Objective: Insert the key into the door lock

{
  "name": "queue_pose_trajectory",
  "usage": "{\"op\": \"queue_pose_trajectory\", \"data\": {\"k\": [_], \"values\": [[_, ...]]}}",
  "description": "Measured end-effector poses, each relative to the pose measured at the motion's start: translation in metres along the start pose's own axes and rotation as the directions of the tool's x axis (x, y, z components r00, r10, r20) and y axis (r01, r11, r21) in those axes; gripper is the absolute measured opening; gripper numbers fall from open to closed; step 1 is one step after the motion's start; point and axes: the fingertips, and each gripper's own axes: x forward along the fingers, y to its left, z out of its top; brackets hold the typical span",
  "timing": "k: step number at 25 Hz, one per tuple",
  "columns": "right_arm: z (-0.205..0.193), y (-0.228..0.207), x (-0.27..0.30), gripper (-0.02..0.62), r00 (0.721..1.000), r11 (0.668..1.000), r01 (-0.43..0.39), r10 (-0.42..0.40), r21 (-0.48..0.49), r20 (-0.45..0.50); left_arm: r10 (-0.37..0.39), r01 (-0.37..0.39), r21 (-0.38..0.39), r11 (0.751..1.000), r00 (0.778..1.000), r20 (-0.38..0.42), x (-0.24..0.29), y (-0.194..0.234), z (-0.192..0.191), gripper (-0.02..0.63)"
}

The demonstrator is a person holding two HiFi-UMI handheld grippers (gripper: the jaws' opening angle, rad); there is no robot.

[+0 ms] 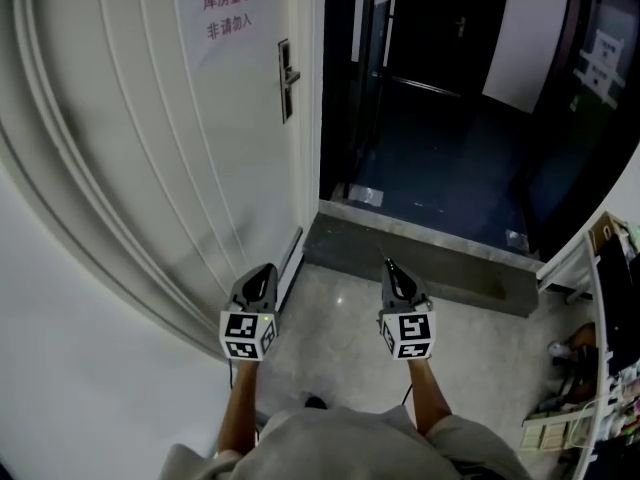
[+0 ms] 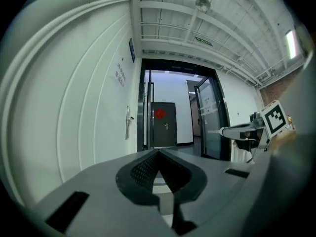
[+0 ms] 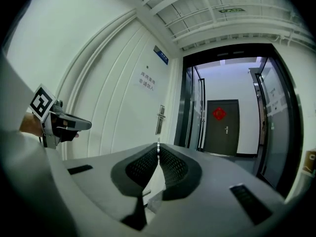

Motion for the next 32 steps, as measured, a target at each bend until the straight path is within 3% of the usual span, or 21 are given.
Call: {"op": "queue_pose_trajectory", "data": {"k": [9, 22, 27, 32], "values": [[-0.026, -0.009, 0.053, 0.029, 0.999, 1.000, 0.025, -0.025, 0.013, -0.042, -0.042, 0.042, 0.008, 0.999, 0.999, -0.018, 0.058, 0.024, -0.013, 0.017], [-0.050, -0.037, 0.127, 0.029, 0.998, 1.000, 0.003, -0.002, 0.015, -0.066, -0.042, 0.042, 0.008, 0.999, 0.998, -0.045, 0.130, 0.045, -0.027, 0.017], [-0.063, -0.058, 0.188, 0.029, 0.997, 0.999, -0.031, 0.031, 0.008, -0.066, -0.019, 0.019, 0.011, 1.000, 0.999, -0.047, 0.194, 0.064, -0.037, 0.017], [-0.069, -0.106, 0.272, 0.029, 0.997, 0.999, -0.041, 0.042, 0.008, -0.062, -0.023, 0.023, 0.004, 1.000, 0.998, -0.052, 0.289, 0.076, -0.028, 0.017]]}}
